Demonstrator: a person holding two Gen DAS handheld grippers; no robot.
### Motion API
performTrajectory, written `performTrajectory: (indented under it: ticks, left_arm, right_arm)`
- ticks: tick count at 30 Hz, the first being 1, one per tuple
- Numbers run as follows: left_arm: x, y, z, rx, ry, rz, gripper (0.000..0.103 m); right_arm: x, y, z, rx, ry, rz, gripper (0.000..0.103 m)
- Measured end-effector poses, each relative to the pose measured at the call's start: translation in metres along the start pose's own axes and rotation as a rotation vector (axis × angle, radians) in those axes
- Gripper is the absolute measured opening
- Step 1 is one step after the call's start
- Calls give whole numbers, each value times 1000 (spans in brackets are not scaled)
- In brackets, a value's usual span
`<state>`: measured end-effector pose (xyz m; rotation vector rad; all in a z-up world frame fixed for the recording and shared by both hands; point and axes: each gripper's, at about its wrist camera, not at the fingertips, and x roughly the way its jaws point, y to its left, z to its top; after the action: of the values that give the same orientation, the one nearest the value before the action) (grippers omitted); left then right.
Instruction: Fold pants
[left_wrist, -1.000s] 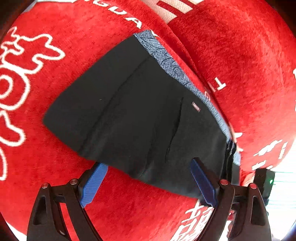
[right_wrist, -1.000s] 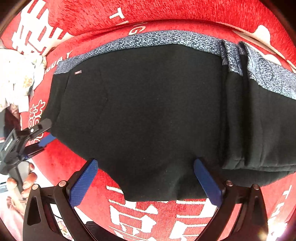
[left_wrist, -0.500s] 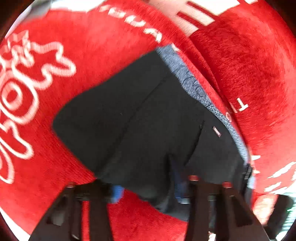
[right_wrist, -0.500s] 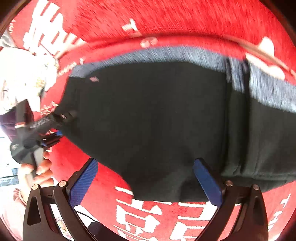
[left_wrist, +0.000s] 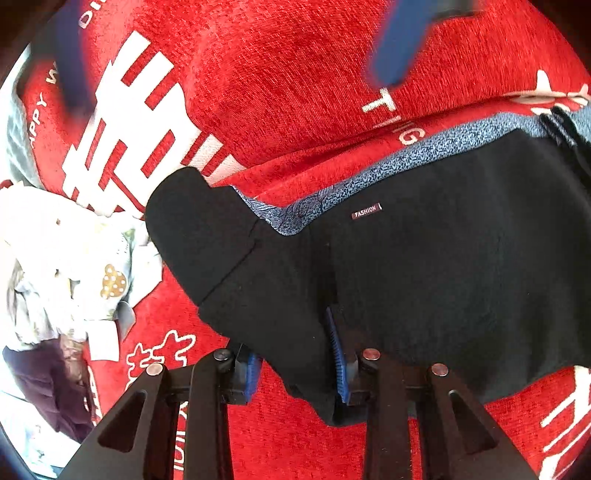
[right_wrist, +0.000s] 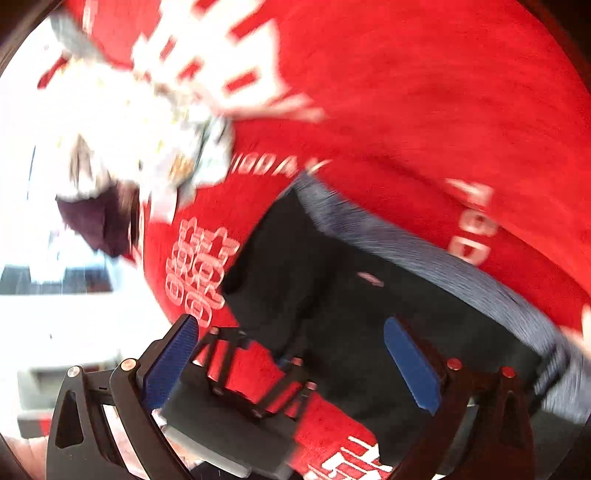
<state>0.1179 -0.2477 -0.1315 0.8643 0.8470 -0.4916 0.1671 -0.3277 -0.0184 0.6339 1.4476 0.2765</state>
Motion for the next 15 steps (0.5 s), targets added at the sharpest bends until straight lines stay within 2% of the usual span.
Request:
performTrajectory:
  ticks: [5, 7, 8, 9, 11, 15]
  left_arm:
    - [-7, 4, -5, 13, -13, 13, 33]
    - [-8, 5, -6, 15, -20, 16, 33]
    - [-9, 5, -6, 14, -20, 18, 33]
    - [-9, 5, -6, 9, -9, 14, 33]
    - [-19, 4, -5, 4, -24, 5, 33]
    - [-55, 8, 8, -21, -90, -31, 33]
  right_arm:
    - [55, 24, 27, -47, 172, 10, 96]
    - [71, 23, 31, -29, 220, 32, 85]
    - [78, 21, 32, -20, 228, 39, 44]
    - [82, 18, 31, -6, 233, 44, 21]
    - [75, 14, 30, 5, 187, 38, 20]
    - [33, 5, 11, 11, 84, 135, 20]
